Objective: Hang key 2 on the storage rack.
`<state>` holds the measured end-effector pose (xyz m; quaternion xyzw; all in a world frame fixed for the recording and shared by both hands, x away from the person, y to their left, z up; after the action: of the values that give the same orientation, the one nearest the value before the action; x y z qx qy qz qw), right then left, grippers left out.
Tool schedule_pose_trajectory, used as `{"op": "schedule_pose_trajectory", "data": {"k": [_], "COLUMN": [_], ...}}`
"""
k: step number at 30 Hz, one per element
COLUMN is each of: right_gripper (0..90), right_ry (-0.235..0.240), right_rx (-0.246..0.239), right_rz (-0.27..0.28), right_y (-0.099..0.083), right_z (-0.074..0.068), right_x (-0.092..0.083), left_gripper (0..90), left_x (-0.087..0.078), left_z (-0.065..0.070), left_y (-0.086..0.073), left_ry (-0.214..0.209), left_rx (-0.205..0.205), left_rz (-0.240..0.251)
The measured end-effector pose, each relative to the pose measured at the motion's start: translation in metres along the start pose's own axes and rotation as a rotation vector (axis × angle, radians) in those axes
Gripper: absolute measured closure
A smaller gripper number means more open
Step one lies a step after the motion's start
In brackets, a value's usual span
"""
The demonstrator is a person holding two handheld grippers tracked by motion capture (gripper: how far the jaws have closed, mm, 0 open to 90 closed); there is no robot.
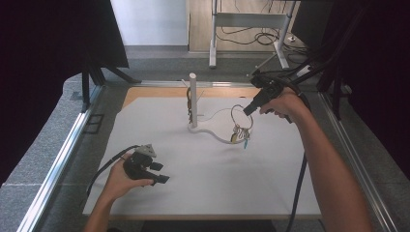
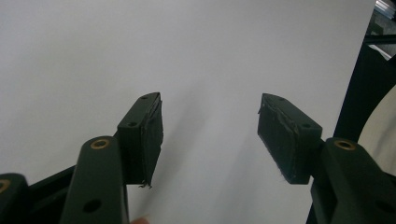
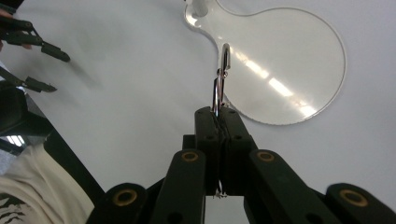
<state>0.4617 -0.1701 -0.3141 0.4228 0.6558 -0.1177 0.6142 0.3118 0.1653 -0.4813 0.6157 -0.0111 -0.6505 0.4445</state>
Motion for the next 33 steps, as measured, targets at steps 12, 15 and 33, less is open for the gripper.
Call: {"op": "schedule_pose_trajectory", "data": {"k": [12, 15, 33], "right_gripper": [87.4, 87.4, 87.3], "right_ry": [-0.011, -0.01, 0.002], "right_rx": [0.019, 0.026, 0.049], "right_rz": [0.047, 0.051, 0.059], "right_y": [0.02, 0.024, 0.041], "right_z": [0.006, 0.008, 0.017], "right_x": [-0.007, -0.007, 0.007], "left_gripper": [41.1, 41.1, 41.1], "left_x": [-0.003, -0.004, -0.007], "left_z": [-0.001, -0.001, -0.001], "left_y": [0.0, 0.0, 0.001], "left_ry": [0.005, 0.003, -0.013], "left_rx": [-0.001, 0.0, -0.003], "left_rz": [0.014, 0.015, 0.038]}}
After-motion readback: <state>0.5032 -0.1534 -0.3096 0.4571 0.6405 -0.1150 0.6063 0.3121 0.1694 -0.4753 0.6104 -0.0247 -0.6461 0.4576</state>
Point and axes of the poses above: each handheld gripper's, and its own axes: x roughly forward along the jaws, y roughly out of its top, z roughly to its right, the point moved 5 cm from there along x, roughly forward along the jaws, and after that the axes turned 1 degree about -x, right-handed, at the moved point
